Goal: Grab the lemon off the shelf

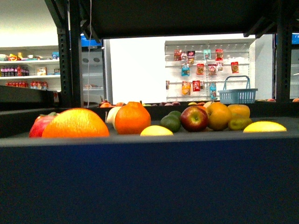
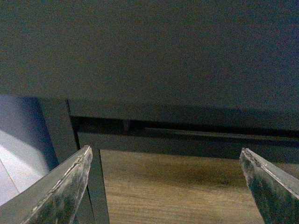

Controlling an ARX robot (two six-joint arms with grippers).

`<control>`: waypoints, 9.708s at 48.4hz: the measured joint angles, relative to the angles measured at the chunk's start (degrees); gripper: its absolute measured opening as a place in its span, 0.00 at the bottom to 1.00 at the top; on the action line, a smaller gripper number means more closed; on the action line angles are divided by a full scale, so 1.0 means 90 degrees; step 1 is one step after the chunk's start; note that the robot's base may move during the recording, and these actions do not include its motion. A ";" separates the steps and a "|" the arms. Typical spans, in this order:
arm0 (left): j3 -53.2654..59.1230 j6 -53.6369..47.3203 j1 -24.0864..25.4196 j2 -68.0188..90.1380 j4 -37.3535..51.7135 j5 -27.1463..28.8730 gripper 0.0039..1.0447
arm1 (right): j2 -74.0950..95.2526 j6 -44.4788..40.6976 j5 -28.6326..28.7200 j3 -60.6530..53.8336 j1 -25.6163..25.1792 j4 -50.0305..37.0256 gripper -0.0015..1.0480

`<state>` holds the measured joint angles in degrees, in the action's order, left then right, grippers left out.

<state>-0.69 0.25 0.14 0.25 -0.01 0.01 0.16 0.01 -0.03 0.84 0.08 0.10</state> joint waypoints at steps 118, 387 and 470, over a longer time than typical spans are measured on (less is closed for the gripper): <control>-0.4316 0.6188 0.2999 0.6936 0.1292 -0.2856 0.93 | 0.0000 0.0000 0.0007 0.0000 0.0000 0.0000 0.93; -0.7453 0.1047 -0.0510 0.9384 -0.2562 -0.2613 0.14 | 1.6400 0.1450 -0.0427 0.8599 0.0947 -0.0357 0.60; -0.7453 0.1047 -0.0510 0.9384 -0.2562 -0.2601 0.14 | 1.2327 0.2055 -0.0136 1.0805 0.3060 0.1668 0.60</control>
<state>-67.77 9.67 -4.45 84.71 -23.07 -23.40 111.11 18.50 -1.26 98.08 27.62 15.11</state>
